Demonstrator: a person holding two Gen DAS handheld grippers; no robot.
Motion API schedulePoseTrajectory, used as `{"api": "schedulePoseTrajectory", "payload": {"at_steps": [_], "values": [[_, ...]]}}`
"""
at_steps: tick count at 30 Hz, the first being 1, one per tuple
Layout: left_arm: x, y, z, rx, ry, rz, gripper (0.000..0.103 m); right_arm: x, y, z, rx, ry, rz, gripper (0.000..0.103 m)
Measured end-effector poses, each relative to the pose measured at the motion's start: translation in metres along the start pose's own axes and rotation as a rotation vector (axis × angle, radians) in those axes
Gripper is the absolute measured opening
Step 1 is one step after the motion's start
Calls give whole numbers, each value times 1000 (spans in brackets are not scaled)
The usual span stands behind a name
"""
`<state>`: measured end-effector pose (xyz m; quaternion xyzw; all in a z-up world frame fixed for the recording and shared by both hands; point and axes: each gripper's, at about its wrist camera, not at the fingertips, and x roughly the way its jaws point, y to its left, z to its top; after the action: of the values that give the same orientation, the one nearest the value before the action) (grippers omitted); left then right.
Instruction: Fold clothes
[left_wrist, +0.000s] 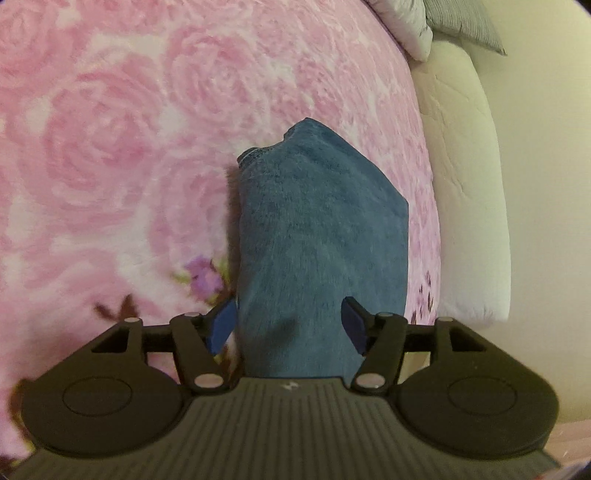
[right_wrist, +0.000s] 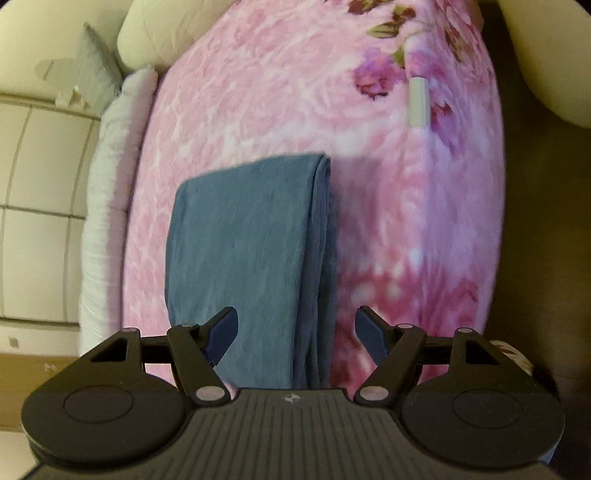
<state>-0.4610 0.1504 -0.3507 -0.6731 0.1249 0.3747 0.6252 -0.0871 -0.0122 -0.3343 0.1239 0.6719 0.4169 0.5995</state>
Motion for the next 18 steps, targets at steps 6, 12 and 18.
{"api": "schedulePoseTrajectory", "payload": {"at_steps": [6,12,18], "values": [[22,15,4,-76,-76,-32,60,36,-19,26,15,28,61,74],[38,30,2,-144,-93,-64,58,62,-29,30,1,86,100,74],[55,27,9,-163,-107,-95,57,81,-27,38,21,79,171,70]]}}
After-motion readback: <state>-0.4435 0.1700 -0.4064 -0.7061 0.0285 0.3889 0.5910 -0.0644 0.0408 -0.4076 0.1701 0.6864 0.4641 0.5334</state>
